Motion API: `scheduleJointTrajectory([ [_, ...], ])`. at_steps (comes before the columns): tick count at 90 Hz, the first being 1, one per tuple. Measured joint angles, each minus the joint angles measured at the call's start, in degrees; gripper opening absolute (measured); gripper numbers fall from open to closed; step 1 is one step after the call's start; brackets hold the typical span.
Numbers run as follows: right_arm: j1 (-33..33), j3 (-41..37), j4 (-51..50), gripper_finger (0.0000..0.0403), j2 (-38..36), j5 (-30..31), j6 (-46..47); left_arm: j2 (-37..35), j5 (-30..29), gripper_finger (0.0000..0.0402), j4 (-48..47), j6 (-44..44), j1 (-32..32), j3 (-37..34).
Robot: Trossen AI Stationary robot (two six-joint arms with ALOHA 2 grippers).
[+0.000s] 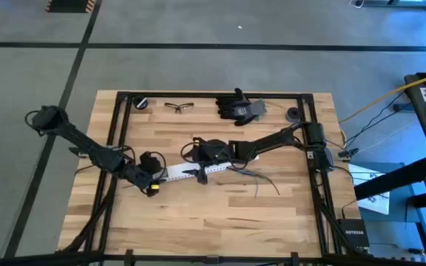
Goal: Ziptie cables
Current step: Close the white cable duct
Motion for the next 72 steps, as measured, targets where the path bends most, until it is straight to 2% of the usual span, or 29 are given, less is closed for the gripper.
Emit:
scheduleJointTrajectory([
  [53,0.0,0.0,-2.2,0.0285,0.0,0.0,-0.6,0.0,-0.2,0.0237,-0.1,1.1,0.0,0.0],
  [72,-0.1,0.0,-1.0,0.0285,0.0,2.3,-1.7,0.0,-0.5,0.0237,0.0,-1.2,-0.4,0.0],
])
